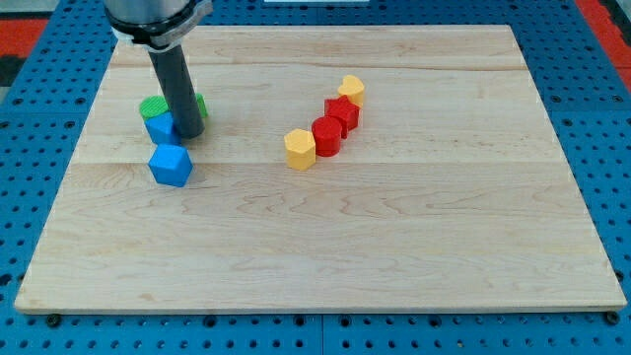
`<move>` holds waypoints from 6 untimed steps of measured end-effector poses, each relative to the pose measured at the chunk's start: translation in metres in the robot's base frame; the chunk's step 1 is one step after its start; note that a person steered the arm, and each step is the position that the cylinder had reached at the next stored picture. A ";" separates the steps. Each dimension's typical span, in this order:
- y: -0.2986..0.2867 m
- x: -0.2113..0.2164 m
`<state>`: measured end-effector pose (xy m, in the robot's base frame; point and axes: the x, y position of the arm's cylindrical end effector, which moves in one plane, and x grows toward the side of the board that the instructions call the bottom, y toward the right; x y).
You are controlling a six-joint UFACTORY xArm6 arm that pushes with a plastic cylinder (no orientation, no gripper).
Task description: Place the blue cube to the left of the blue triangle
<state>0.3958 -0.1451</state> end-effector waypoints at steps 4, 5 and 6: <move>-0.048 0.089; -0.059 0.067; -0.049 0.033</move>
